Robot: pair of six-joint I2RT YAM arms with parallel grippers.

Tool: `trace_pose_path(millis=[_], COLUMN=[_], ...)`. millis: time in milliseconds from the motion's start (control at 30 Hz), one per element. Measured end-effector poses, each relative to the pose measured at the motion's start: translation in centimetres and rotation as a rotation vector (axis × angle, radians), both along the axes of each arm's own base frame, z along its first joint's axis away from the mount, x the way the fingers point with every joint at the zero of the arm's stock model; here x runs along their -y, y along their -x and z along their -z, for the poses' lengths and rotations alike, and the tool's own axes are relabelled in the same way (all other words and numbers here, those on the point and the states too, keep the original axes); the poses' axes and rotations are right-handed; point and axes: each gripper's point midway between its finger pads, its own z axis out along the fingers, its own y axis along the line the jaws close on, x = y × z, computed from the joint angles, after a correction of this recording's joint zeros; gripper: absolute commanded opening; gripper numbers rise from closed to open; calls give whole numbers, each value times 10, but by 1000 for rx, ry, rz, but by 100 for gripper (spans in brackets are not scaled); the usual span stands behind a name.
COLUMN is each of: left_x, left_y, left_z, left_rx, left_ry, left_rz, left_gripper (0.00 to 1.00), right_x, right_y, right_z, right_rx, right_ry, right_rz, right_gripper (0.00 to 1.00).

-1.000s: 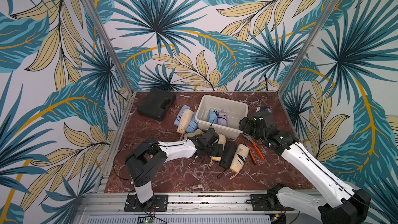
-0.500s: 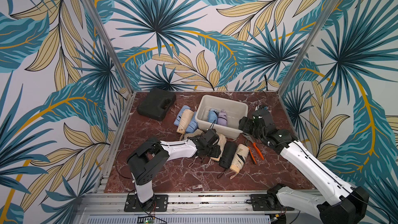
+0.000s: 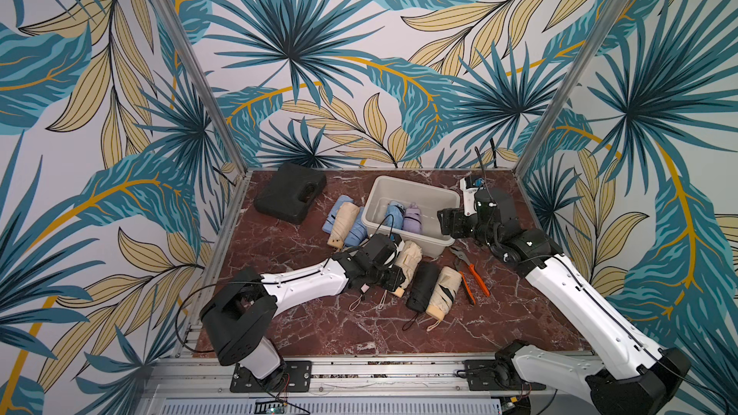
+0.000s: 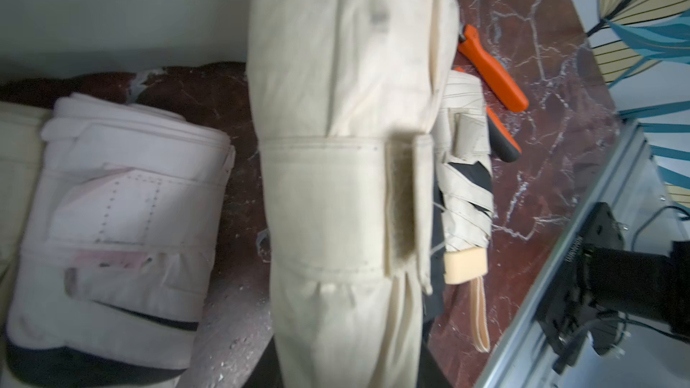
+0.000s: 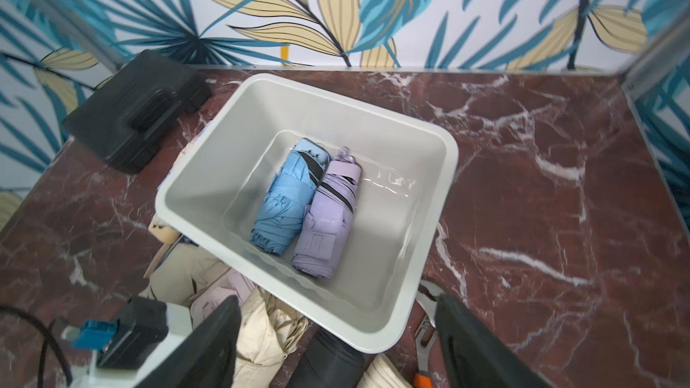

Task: Put the umbrella into the storage box
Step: Pick up the umbrella from the center of the board.

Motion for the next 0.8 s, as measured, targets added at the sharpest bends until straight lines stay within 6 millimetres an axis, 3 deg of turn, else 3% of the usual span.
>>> trace_pose_path(millis=[167,433,633,800], left_x=[-9,-17,-8,1], left_y=[8,27,45,54], left_z=[-33,-73,-100,-119], left_rx=[-28,-115,-209,-259], left_ry=[93,246,387,492], left_rz=[57,135,214,268], left_gripper=[21,22,22,24], right_x=[-34,-53,-71,-82], right_y=[14,78,118,139], right_z=[-27,-43,-26,-7], right_rx=[98,325,416,475], right_ry=[84,302,504,659], right_rz=[-318,-759,-1059,-1248], right_gripper=[83,86,86,86])
